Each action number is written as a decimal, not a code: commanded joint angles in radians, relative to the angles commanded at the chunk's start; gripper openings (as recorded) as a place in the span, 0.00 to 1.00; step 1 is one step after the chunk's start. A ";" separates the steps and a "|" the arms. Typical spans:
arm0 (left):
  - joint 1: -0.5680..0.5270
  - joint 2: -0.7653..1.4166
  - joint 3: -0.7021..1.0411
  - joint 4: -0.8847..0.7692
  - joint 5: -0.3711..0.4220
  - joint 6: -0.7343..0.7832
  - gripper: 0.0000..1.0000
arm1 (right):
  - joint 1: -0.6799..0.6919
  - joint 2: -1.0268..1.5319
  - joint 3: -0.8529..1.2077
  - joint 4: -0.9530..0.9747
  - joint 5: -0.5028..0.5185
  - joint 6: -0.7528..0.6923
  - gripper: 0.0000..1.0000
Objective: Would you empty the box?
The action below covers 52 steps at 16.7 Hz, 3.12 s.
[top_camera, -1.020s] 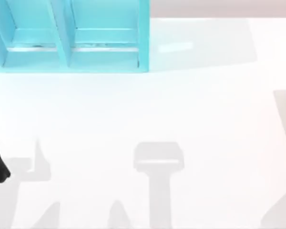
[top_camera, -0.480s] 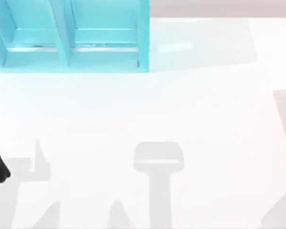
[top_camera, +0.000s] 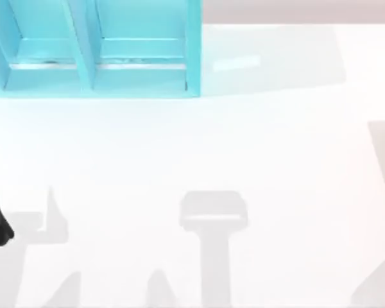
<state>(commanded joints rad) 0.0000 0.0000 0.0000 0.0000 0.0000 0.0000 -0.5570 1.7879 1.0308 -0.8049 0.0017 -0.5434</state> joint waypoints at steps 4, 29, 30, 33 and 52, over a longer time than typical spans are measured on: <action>0.000 0.000 0.000 0.000 0.000 0.000 1.00 | 0.000 -0.029 0.105 0.014 -0.059 -0.013 0.00; 0.000 0.000 0.000 0.000 0.000 0.000 1.00 | 0.299 -0.021 0.420 -0.440 0.049 0.289 0.00; 0.000 0.000 0.000 0.000 0.000 0.000 1.00 | 0.384 -0.001 0.419 -0.418 0.052 0.371 0.00; 0.000 0.000 0.000 0.000 0.000 0.000 1.00 | 0.658 0.053 0.408 -0.346 0.049 0.645 0.00; 0.000 0.000 0.000 0.000 0.000 0.000 1.00 | 0.986 0.170 0.245 -0.080 0.000 0.994 0.00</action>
<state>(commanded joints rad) 0.0000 0.0000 0.0000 0.0000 0.0000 0.0000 0.4286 1.9582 1.2761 -0.8848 0.0015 0.4511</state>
